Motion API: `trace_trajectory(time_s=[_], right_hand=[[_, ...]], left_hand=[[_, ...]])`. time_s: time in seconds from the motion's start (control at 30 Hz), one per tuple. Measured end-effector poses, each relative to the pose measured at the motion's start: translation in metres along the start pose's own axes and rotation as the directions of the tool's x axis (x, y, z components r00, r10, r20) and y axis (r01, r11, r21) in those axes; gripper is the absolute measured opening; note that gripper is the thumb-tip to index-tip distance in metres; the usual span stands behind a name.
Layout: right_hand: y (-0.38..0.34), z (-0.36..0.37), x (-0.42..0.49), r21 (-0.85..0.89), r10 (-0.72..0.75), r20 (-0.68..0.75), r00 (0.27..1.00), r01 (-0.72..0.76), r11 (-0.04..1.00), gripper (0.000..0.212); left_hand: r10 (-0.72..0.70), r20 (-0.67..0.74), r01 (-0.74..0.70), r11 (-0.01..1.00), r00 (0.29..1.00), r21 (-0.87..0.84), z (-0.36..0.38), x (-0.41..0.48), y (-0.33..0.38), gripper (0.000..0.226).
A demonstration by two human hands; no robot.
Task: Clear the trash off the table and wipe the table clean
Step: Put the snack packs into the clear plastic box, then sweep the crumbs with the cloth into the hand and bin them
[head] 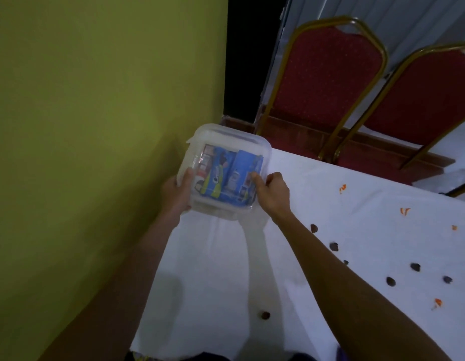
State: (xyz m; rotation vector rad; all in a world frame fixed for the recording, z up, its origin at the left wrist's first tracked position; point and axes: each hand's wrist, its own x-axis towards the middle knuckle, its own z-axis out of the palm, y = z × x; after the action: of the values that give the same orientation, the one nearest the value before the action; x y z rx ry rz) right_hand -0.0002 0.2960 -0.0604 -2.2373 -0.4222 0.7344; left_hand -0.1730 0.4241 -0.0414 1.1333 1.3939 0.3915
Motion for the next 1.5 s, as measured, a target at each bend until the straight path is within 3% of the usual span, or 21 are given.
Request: trace_trajectory(time_s=[0.2,0.3,0.43,0.53,0.67,0.83,0.93,1.07,1.17,1.33,1.4,1.5], right_hand=[[0.054,-0.012,-0.072,0.018,-0.009,-0.079,0.997,0.011,1.000,0.047],[0.091,-0.026,-0.112,0.019,0.001,-0.072,0.997,0.000,1.000,0.040],[0.127,-0.057,-0.148,0.017,-0.044,-0.113,0.993,0.046,0.999,0.017],[0.154,-0.085,-0.168,-0.023,-0.073,-0.133,0.988,0.071,0.997,0.020],[0.200,-0.130,-0.191,-0.116,-0.122,-0.089,0.989,0.112,0.987,0.020],[0.269,-0.187,-0.233,-0.177,-0.049,-0.072,0.996,0.035,0.984,0.013],[0.303,-0.206,-0.254,-0.263,-0.091,0.021,0.996,0.094,0.960,0.011],[0.325,-0.219,-0.267,-0.416,-0.142,0.235,0.962,0.231,0.879,0.029],[0.333,-0.223,-0.268,-0.510,-0.203,0.315,0.927,0.346,0.788,0.046],[0.352,-0.220,-0.266,-0.696,-0.043,0.483,0.875,0.413,0.588,0.111],[0.358,-0.219,-0.266,-0.723,-0.100,0.470,0.877,0.448,0.526,0.109],[0.363,-0.223,-0.263,-0.706,-0.265,0.417,0.869,0.493,0.508,0.075]], left_hand=[[-0.029,-0.052,0.023,0.993,0.998,-0.111,0.002,-0.059,-0.059,0.020],[0.028,0.033,-0.029,0.999,0.999,0.030,0.023,-0.097,-0.086,0.013],[0.084,0.221,-0.143,0.954,0.972,0.265,0.065,-0.144,-0.108,0.023],[0.136,0.347,-0.282,0.865,0.928,0.416,0.096,-0.183,-0.116,0.025],[0.136,0.462,-0.379,0.786,0.877,0.489,0.122,-0.223,-0.140,0.020],[0.118,0.468,-0.368,0.790,0.876,0.490,0.145,-0.277,-0.183,0.021],[0.079,0.430,-0.319,0.790,0.900,0.523,0.158,-0.310,-0.213,0.021],[0.070,0.377,-0.279,0.796,0.924,0.537,0.177,-0.342,-0.242,0.021],[0.082,0.321,-0.253,0.804,0.944,0.539,0.189,-0.356,-0.252,0.023],[0.030,0.305,-0.204,0.806,0.952,0.556,0.203,-0.370,-0.263,0.034],[0.009,0.317,-0.191,0.815,0.948,0.547,0.208,-0.374,-0.266,0.038],[-0.019,0.348,-0.171,0.845,0.937,0.506,0.214,-0.378,-0.265,0.042]])
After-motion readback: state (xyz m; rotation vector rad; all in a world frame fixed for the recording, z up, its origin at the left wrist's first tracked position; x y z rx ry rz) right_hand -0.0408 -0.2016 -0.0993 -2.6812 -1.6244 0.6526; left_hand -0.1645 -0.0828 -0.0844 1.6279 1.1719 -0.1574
